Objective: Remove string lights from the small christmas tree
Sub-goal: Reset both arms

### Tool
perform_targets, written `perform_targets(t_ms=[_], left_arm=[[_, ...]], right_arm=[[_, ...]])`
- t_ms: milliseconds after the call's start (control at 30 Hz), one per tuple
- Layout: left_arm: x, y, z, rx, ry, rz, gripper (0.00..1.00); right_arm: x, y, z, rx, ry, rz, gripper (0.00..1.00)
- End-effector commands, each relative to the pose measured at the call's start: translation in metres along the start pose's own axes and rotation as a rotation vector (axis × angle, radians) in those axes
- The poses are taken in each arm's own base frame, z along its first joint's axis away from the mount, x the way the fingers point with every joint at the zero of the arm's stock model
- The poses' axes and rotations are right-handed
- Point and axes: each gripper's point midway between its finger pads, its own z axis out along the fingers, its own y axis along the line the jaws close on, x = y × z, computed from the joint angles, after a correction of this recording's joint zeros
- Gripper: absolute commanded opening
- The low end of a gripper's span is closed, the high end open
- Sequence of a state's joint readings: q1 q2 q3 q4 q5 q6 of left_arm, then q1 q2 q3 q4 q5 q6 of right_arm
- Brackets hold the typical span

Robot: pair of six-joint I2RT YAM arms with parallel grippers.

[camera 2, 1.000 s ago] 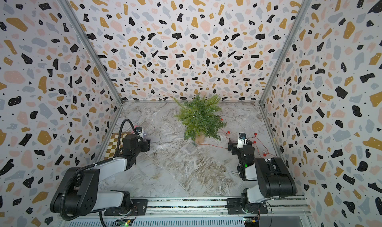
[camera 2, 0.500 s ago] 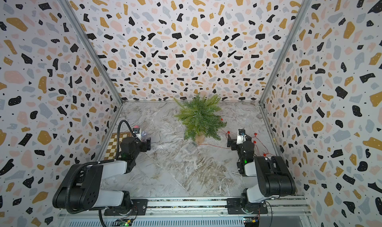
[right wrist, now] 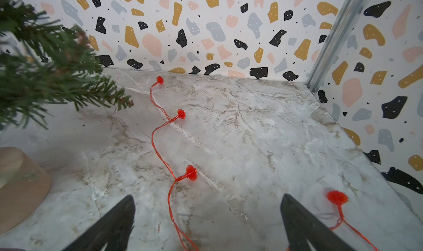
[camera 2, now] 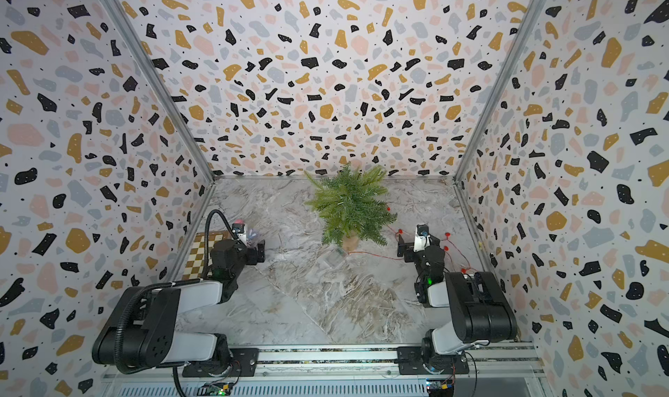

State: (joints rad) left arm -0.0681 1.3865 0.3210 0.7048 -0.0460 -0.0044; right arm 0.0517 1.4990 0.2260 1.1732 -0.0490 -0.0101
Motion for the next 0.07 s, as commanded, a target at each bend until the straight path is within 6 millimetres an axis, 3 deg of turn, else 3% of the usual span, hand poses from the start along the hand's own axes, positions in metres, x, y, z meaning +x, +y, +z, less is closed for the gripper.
perform_targets(t_ms=[0,33], left_arm=[[-0.0188,0.0038,-0.0011,-0.016,-0.070,-0.008,0.99],[-0.0189,0.0038,-0.0014,-0.016,-0.071,-0.008,0.99]], right_arm=[[-0.0094,0.0000,0.0011,-0.002,-0.026,-0.010,0.99],[-0.0103,0.0000,0.0003,-0.002,-0.030,-0.010,0.99]])
